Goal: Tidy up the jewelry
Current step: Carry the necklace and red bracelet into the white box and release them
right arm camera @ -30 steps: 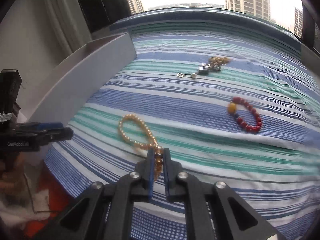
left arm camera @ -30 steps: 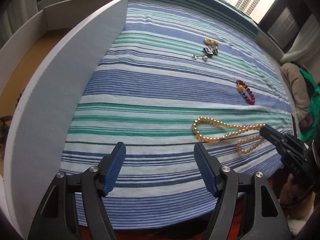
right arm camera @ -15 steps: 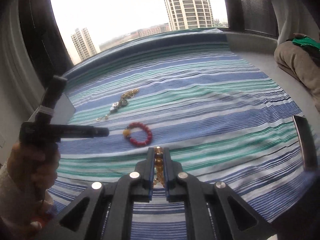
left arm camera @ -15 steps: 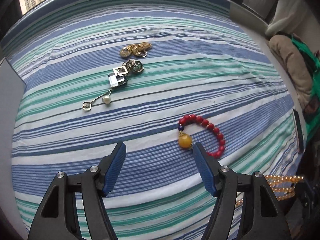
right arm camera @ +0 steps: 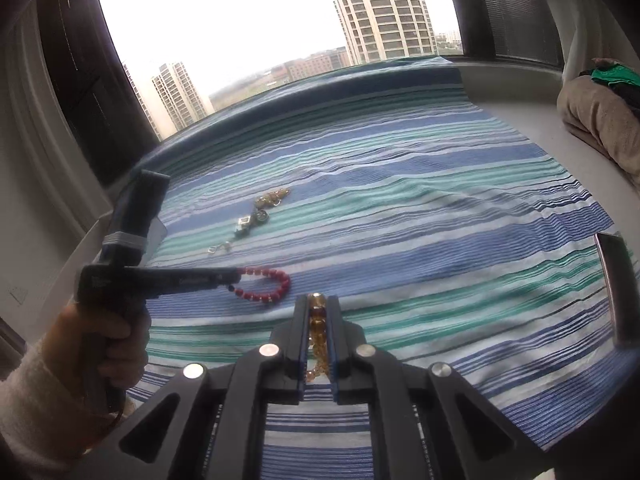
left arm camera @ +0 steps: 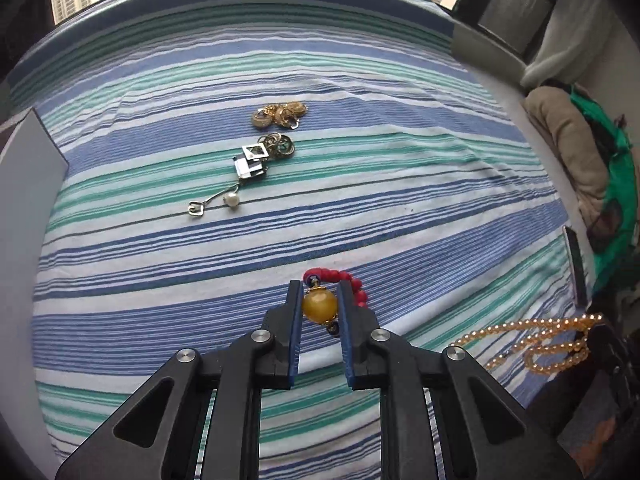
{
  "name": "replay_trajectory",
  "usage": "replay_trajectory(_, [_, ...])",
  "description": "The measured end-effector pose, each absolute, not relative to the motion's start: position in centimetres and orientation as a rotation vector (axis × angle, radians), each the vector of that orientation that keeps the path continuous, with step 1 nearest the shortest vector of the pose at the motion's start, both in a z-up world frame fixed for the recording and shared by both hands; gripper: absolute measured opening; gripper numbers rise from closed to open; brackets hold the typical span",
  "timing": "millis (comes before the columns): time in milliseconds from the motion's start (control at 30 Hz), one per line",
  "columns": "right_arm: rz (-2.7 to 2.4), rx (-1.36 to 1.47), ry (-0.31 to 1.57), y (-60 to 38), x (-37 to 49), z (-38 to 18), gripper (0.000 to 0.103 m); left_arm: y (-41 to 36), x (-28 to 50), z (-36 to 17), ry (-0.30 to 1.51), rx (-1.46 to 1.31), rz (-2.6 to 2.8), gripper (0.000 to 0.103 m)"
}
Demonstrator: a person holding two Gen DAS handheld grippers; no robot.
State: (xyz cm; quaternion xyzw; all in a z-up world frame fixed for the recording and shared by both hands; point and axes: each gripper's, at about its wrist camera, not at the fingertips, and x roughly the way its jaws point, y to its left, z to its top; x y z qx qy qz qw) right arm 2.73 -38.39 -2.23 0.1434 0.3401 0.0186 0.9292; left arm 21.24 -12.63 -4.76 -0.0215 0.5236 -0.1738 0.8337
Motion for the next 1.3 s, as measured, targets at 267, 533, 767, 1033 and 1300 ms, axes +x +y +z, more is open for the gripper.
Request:
replay_trajectory(267, [0.197,0.223,0.601,-34.0,5.0,4.4,0.008,-2.6,17.7,2.1,1.056,-0.15,-0.294,0.015])
replay_trajectory(533, [0.355,0.142,0.575,-27.4,8.0,8.4,0.008,6.4,14.1,5.2,1.02,-0.217,-0.206,0.015])
replay_trajectory(767, [0.519,0.046,0.533,-19.7,10.9,12.5,0.008,13.7,11.9,8.6,0.951,-0.279,-0.101,0.015])
replay_trajectory(1033, [0.686,-0.019,0.431,-10.3,15.2,18.5,0.008,21.7,12.2,10.0,0.897,-0.291,0.086,0.015])
replay_trajectory(1300, [0.803,-0.033,0.469,-1.4,19.7,18.5,0.008,28.1,15.8,7.0,0.927,-0.332,0.188,0.015])
